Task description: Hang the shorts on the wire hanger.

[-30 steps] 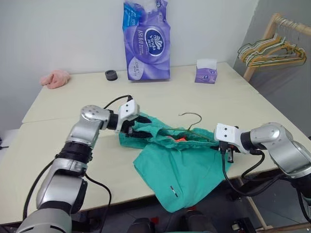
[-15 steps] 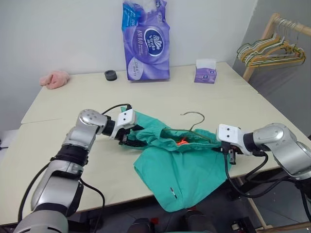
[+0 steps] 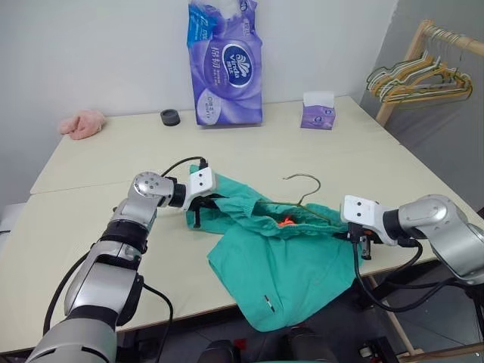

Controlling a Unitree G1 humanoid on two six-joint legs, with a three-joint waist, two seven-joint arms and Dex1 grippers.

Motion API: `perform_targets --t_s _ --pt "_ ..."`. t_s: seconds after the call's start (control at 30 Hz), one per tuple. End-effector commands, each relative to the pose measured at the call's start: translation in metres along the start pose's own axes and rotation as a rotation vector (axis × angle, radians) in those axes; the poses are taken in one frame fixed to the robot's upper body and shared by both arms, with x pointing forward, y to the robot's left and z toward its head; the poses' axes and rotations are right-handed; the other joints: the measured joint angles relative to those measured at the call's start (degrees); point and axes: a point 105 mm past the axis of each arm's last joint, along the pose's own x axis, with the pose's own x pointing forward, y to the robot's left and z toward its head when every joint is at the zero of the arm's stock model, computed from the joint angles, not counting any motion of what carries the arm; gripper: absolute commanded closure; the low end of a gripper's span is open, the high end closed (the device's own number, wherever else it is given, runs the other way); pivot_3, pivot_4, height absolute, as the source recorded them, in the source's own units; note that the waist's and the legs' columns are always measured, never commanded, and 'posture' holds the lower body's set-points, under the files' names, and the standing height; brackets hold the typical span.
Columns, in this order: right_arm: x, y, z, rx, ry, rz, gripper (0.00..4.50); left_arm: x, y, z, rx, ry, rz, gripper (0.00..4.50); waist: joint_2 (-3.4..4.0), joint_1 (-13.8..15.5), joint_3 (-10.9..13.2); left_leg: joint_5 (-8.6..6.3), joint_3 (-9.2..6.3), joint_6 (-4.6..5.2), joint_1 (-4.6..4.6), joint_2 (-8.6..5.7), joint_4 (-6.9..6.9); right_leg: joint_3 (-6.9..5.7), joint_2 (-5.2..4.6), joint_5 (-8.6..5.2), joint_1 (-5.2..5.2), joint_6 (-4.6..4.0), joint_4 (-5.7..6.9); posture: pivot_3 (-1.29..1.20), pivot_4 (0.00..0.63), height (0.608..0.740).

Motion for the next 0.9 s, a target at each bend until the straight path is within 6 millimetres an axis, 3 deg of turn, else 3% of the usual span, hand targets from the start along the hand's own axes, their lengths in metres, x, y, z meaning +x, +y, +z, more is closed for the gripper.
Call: perform_targets --t_s 0.03,0.27,0.57,0.67,0.9 --pt "-0.013 -0.003 0.002 -0.016 -0.007 -0.024 4.50 -0.008 0.016 0.010 0.045 -0.019 0.074 4.48 0.00 0.0 0.0 0.00 0.00 0.00 0.00 0.00 0.00 0.01 0.00 0.00 0.00 0.00 0.00 -0.18 0.031 0.740" --pt "-0.015 0.002 -0.001 -0.006 0.003 -0.009 4.50 -0.006 0.016 0.006 0.054 -0.010 0.085 4.48 0.00 -0.1 0.0 -0.01 0.00 0.00 0.00 0.00 0.00 0.01 0.00 0.00 0.00 0.01 0.00 -0.18 0.030 0.740" --pt "-0.013 0.000 0.009 0.002 -0.039 -0.018 4.50 0.003 0.001 0.005 0.033 -0.035 0.018 4.48 0.00 -0.1 0.0 -0.01 0.00 0.00 0.00 0.00 0.00 0.00 0.00 0.00 0.00 0.01 0.00 -0.18 0.032 0.740" --pt "-0.014 0.001 0.012 0.020 -0.058 -0.021 4.50 0.004 -0.002 0.002 0.040 -0.021 0.009 3.94 0.00 -0.1 0.0 -0.01 0.00 0.00 0.00 0.00 0.00 0.00 0.00 0.00 0.00 0.01 0.00 -0.18 0.035 0.740" --pt "-0.016 0.002 0.016 0.108 -0.100 -0.035 4.50 0.001 0.013 0.011 0.082 -0.079 0.169 1.83 -0.01 -0.1 0.0 -0.02 -0.01 0.00 0.00 0.00 0.00 0.01 -0.02 0.00 0.00 0.01 0.00 -0.19 0.034 0.740"
